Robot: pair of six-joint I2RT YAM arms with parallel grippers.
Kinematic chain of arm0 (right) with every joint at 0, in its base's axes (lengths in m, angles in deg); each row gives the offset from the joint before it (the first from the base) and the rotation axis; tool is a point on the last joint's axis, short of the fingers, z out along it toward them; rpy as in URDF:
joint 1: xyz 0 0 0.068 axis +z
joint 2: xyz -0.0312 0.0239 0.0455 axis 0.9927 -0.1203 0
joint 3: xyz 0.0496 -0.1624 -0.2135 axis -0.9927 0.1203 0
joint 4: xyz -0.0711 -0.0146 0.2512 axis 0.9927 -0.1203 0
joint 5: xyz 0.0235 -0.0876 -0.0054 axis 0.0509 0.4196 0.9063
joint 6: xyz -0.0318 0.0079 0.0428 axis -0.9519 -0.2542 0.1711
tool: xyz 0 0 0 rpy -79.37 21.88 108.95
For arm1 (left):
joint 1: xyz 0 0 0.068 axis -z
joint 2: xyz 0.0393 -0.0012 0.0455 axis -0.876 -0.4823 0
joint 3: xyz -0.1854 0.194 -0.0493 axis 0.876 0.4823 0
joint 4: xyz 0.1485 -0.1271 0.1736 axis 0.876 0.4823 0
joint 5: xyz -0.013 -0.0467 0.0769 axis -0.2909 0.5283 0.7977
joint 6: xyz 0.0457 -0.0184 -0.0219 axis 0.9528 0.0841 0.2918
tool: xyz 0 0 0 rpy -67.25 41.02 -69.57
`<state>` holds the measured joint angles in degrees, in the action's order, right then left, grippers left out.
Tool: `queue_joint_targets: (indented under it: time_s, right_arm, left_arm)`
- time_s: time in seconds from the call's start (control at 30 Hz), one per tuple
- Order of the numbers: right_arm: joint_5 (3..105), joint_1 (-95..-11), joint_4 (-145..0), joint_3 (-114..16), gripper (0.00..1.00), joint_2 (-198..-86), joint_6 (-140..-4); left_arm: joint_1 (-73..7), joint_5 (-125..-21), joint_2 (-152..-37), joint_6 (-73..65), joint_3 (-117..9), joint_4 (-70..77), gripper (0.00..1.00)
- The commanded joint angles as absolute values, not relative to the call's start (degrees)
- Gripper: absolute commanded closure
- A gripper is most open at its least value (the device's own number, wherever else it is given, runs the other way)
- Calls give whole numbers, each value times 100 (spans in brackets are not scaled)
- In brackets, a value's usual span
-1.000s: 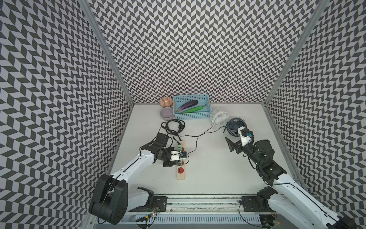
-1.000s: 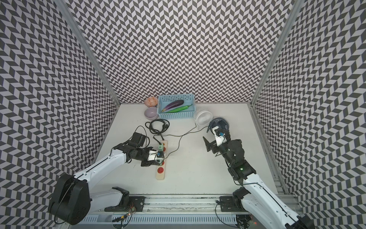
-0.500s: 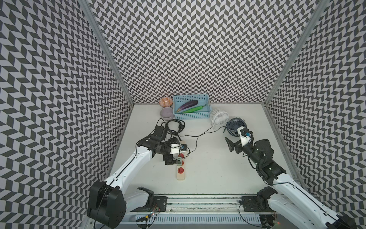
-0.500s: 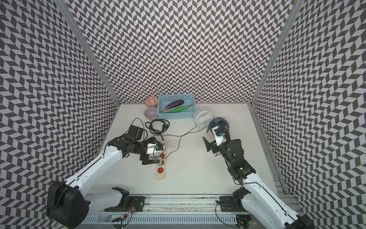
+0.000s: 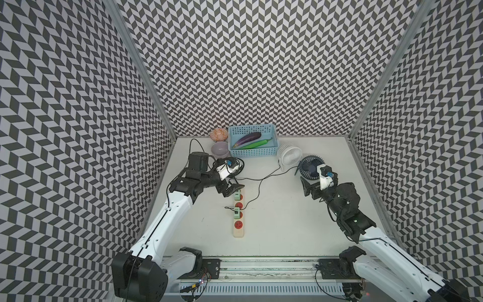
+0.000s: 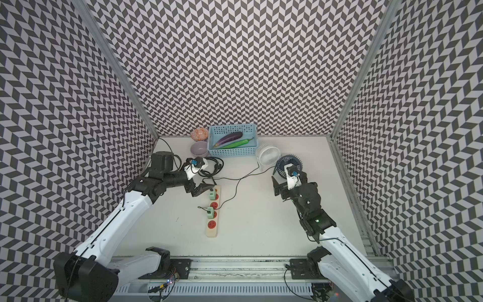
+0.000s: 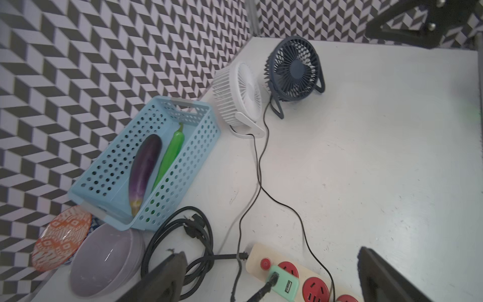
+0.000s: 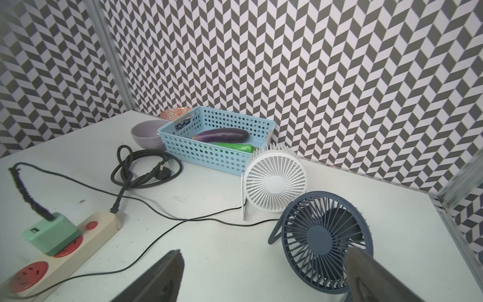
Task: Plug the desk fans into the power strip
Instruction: Reset both arms
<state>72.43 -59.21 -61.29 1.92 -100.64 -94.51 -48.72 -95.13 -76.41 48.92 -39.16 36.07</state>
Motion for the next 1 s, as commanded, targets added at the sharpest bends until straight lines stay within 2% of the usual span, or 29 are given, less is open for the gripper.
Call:
queue_joint_targets:
  time_s: [0.0, 0.13, 0.37, 0.6, 0.83, 0.97]
  right_arm:
    - [7720, -5954, -5574, 181, 0, -10099, -9259]
    - [7970, -5962, -5476, 155, 0, -10185, -9168]
    - [8275, -6017, -5413, 81, 0, -10457, -9768]
    - [8286, -6533, -4630, 396, 0, -10767, -9560]
    - [8286, -7214, -3676, 600, 0, -11529, -8646]
    - [8344, -7291, -3214, 636, 0, -12017, -8462]
  left_arm:
    - [-4954, -8812, -7446, 3684, -3721, 2542, 0]
    - [-5026, -8266, -7381, 3171, -3457, 1985, 0]
    - [-4978, -6591, -7326, 2615, -2673, 525, 0]
    - [-5032, -5479, -7372, 2430, -1529, -1398, 0]
    - [-5206, -5739, -7613, 2497, -502, -2838, 0]
    - [-5348, -5925, -7809, 2493, -87, -3633, 0]
